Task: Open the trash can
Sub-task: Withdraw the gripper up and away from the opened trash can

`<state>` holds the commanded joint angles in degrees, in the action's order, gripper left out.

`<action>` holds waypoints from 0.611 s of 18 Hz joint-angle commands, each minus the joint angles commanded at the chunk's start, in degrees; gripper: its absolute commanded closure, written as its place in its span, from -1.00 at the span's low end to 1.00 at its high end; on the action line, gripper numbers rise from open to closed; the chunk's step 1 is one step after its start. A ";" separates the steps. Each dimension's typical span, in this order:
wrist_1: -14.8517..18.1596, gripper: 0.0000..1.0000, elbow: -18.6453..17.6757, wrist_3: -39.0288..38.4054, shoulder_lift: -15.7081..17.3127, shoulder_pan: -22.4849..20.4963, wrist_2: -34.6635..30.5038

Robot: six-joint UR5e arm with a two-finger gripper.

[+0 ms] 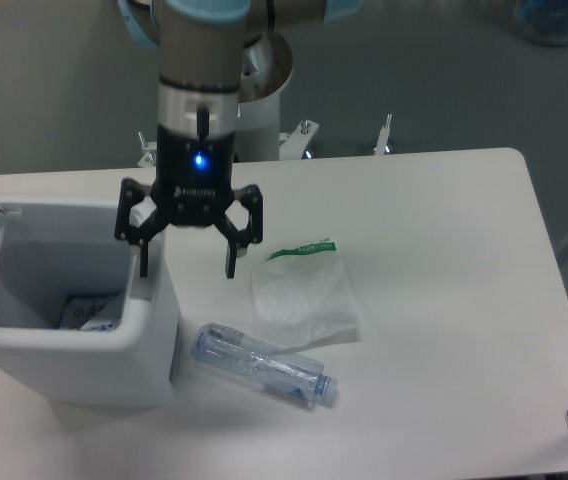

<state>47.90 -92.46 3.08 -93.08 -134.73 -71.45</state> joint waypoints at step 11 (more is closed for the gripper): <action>0.09 -1.00 2.11 13.60 -0.88 -9.58 -5.43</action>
<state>47.99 -90.35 16.68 -93.95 -144.31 -76.88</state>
